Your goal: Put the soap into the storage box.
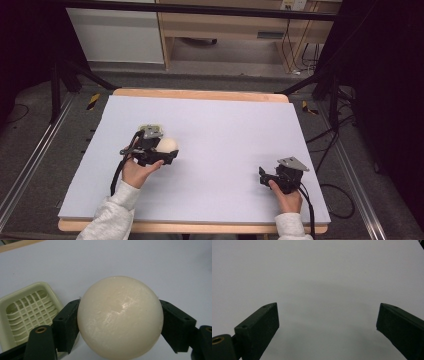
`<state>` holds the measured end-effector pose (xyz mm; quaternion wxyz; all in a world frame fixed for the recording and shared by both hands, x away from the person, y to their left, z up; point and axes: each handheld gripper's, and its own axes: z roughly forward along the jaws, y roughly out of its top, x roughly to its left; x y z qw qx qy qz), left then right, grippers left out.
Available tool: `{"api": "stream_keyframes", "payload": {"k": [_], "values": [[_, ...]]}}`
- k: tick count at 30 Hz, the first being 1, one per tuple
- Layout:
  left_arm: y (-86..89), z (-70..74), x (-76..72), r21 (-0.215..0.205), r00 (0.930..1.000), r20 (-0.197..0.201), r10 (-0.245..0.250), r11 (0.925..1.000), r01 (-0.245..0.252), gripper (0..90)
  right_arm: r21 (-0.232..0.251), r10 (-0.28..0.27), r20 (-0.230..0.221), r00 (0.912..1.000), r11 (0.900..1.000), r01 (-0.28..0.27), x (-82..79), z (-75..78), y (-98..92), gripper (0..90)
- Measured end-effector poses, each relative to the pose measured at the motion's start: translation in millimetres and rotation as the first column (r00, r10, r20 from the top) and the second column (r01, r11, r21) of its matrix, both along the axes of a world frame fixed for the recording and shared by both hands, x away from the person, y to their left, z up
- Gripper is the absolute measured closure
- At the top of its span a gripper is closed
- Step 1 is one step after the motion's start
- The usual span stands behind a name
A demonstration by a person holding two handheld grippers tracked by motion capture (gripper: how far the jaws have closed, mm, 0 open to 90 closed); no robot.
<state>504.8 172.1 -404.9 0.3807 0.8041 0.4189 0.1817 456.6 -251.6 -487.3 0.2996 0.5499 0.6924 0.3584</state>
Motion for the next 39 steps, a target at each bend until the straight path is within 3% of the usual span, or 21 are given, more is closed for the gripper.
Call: {"api": "stream_keyframes", "payload": {"k": [16,28,39], "values": [[15.9,13.1,15.8,0.019,0.9985,0.017,0.052,0.9984,-0.053,24.3,0.003,0.002,-0.006,1.0000,1.000,-0.002,0.4,-0.1,-0.2,4.9],[24.5,6.9,29.1,0.031,0.9962,0.002,0.087,0.9957,-0.087,24.3,0.003,0.002,-0.006,1.0000,1.000,-0.002,0.4,-0.1,-0.2,4.9],[36.3,-0.8,44.2,0.064,0.9909,-0.006,0.134,0.9889,-0.134,24.3,0.004,0.003,-0.006,1.0000,1.000,-0.003,0.5,-0.2,-0.5,4.9]]}}
